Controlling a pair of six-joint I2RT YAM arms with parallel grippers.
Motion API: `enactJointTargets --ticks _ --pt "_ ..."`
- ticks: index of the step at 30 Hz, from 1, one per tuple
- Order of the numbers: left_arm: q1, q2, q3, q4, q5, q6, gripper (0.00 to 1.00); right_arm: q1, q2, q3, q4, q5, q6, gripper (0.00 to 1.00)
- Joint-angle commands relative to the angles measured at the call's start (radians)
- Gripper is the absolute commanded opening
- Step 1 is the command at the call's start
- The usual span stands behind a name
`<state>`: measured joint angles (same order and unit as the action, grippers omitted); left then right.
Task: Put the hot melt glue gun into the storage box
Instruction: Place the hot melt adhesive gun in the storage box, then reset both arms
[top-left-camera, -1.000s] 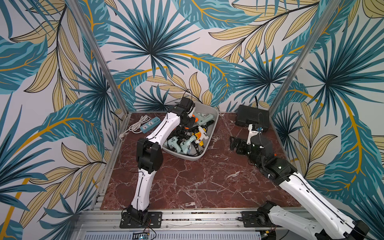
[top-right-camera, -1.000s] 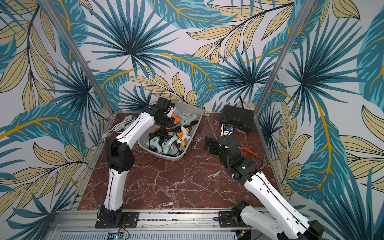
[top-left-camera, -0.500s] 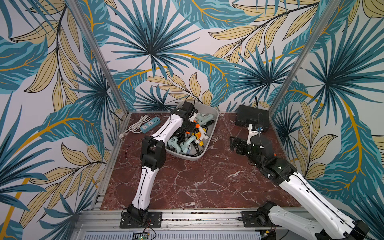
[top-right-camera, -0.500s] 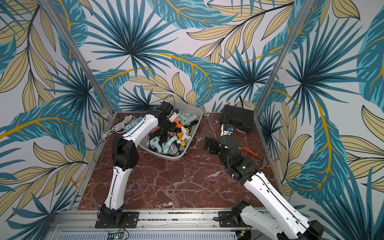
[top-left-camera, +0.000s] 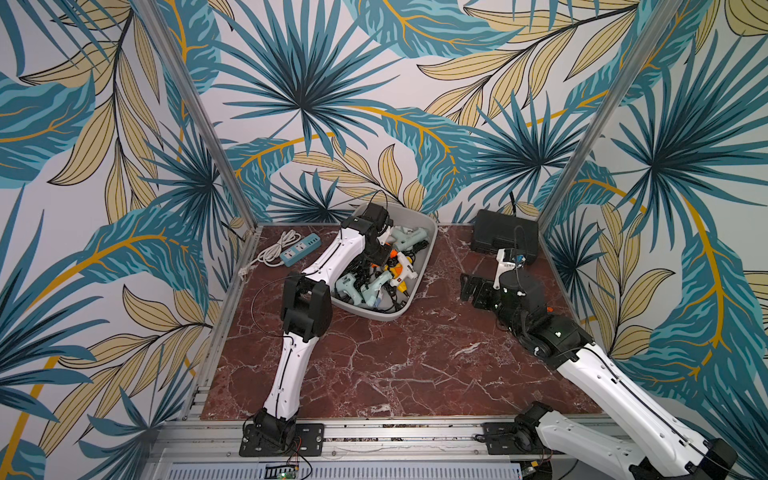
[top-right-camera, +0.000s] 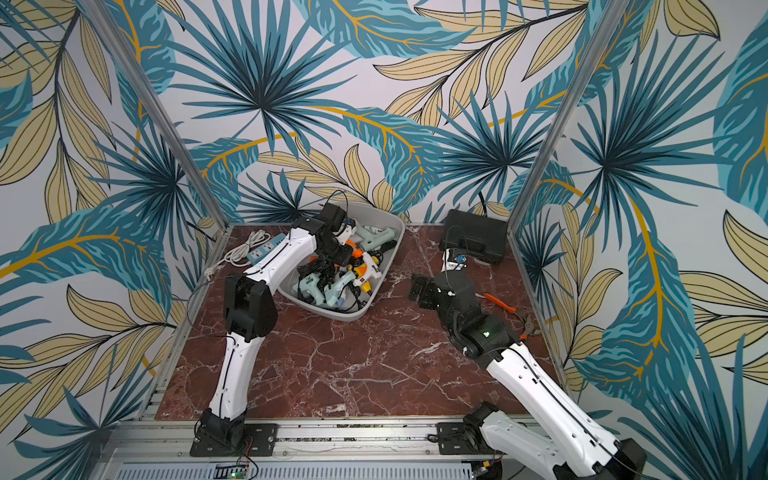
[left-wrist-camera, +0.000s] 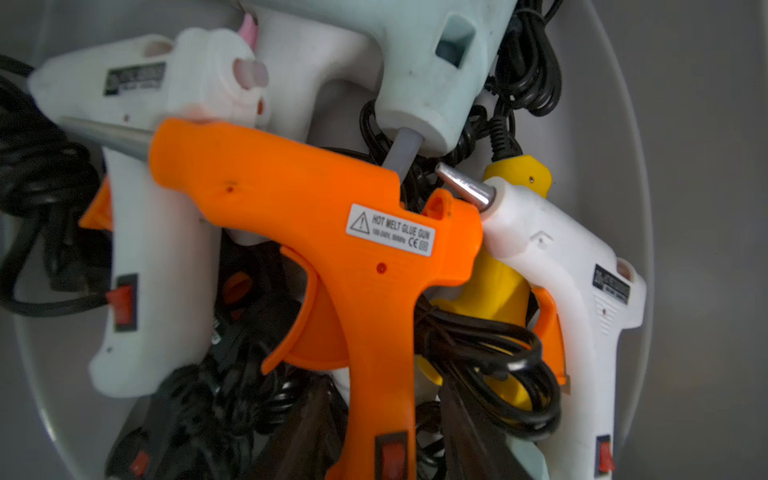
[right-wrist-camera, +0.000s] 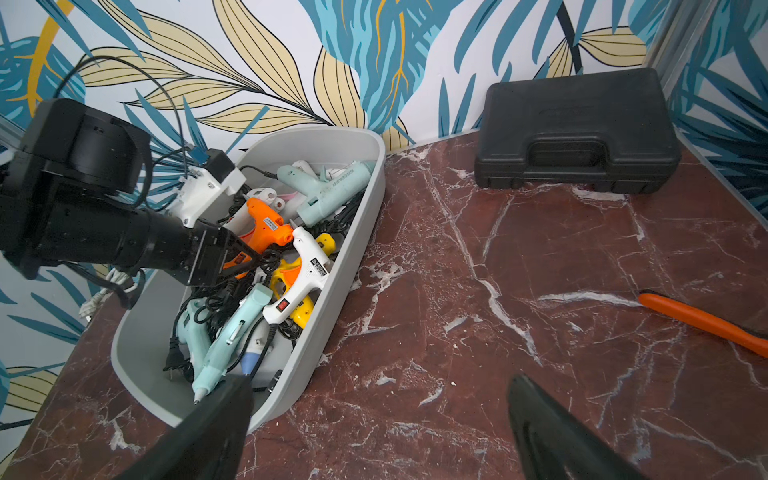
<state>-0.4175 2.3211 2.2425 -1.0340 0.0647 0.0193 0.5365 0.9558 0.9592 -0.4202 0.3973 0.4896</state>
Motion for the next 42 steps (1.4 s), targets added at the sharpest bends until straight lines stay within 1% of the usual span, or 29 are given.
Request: enactJointTargets --ticks 1,3,7,11,13,17,21,24,27,30,35,39,42 --pt "-0.004 -0.146 -0.006 0.011 -0.001 -0.041 0.63 0.000 -0.008 -0.004 -0.022 0.057 -0.023 1.00" --pt "-0.004 -0.204 -0.038 0.030 0.000 -0.063 0.69 0.000 -0.006 -0.002 -0.027 0.072 -0.033 0.99" --pt "-0.003 -0.356 -0.182 0.112 -0.019 -0.104 0.80 0.000 -0.009 0.006 -0.041 0.103 -0.050 0.99" --pt "-0.001 -0.556 -0.398 0.235 -0.115 -0.145 0.94 0.000 -0.012 0.004 -0.043 0.133 -0.068 1.00" --pt "0.005 -0.657 -0.510 0.299 -0.195 -0.162 1.00 0.000 -0.014 -0.003 -0.042 0.155 -0.085 0.99" --pt "0.051 -0.873 -0.729 0.380 -0.294 -0.223 1.00 0.000 -0.027 -0.033 -0.039 0.244 -0.117 1.00" --pt "0.146 -1.108 -0.987 0.495 -0.408 -0.311 1.00 -0.004 -0.050 -0.076 -0.021 0.328 -0.148 0.99" --pt "0.220 -1.266 -1.164 0.578 -0.454 -0.363 1.00 -0.013 -0.062 -0.111 0.011 0.352 -0.177 0.99" --pt "0.274 -1.376 -1.306 0.631 -0.502 -0.388 1.00 -0.021 -0.070 -0.158 0.062 0.367 -0.236 0.99" --pt "0.311 -1.430 -1.406 0.672 -0.529 -0.402 1.00 -0.033 -0.069 -0.216 0.120 0.395 -0.277 1.00" --pt "0.325 -1.422 -1.541 0.788 -0.644 -0.407 1.00 -0.073 -0.061 -0.297 0.192 0.392 -0.315 1.00" --pt "0.335 -1.402 -1.652 0.934 -0.691 -0.390 1.00 -0.112 -0.078 -0.396 0.362 0.380 -0.365 0.99" --pt "0.347 -1.388 -1.723 1.050 -0.680 -0.361 1.00 -0.155 -0.095 -0.479 0.488 0.341 -0.402 0.99"
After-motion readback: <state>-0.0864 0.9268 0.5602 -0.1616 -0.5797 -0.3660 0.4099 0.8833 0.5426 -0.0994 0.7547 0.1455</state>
